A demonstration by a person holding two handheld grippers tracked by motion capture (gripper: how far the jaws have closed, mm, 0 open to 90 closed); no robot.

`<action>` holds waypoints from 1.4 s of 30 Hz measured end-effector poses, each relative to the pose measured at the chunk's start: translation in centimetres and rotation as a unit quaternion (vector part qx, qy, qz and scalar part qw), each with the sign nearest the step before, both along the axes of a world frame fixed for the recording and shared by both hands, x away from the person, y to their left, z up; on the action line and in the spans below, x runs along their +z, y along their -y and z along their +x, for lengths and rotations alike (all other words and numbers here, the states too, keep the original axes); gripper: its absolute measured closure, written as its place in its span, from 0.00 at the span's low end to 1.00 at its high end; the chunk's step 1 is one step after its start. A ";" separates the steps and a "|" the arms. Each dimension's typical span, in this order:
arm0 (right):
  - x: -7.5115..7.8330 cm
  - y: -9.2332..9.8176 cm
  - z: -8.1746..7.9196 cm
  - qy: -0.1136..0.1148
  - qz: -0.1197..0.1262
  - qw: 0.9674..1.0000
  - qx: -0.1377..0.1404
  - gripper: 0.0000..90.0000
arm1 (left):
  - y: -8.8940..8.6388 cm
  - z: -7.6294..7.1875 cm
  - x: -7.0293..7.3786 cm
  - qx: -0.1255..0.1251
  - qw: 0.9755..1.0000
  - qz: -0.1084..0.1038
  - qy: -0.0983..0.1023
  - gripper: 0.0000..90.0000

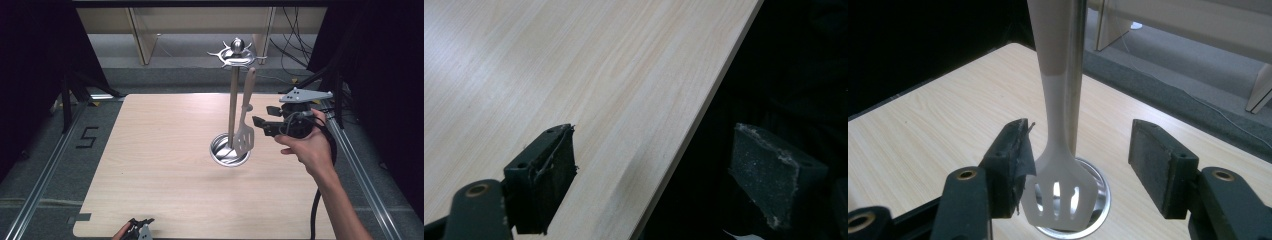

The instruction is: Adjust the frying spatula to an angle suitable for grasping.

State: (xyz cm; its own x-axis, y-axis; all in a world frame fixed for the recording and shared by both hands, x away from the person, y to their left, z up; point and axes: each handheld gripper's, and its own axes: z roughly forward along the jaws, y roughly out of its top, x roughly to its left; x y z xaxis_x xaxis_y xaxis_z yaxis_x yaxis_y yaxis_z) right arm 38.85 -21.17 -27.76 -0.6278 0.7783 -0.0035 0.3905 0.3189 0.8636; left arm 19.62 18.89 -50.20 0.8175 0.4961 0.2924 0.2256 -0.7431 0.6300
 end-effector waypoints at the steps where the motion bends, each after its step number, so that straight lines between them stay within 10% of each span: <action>1: -0.1 0.1 -0.1 0.003 0.002 1.000 -0.001 0.47 | 0.0 0.0 0.0 0.000 1.000 0.000 0.000 0.20; 42: -8.9 2.0 -3.5 -0.001 0.051 0.998 0.021 0.42 | 0.1 0.0 -0.1 0.002 1.000 0.002 0.001 0.20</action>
State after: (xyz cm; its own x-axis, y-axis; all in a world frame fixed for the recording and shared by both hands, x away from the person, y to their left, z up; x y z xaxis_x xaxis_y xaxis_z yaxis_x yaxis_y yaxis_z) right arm 35.38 -23.15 -36.68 -0.6598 0.7477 0.0754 0.3806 0.2460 0.8914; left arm 19.64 18.78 -50.34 0.8153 0.4974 0.2963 0.2267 -0.7452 0.6272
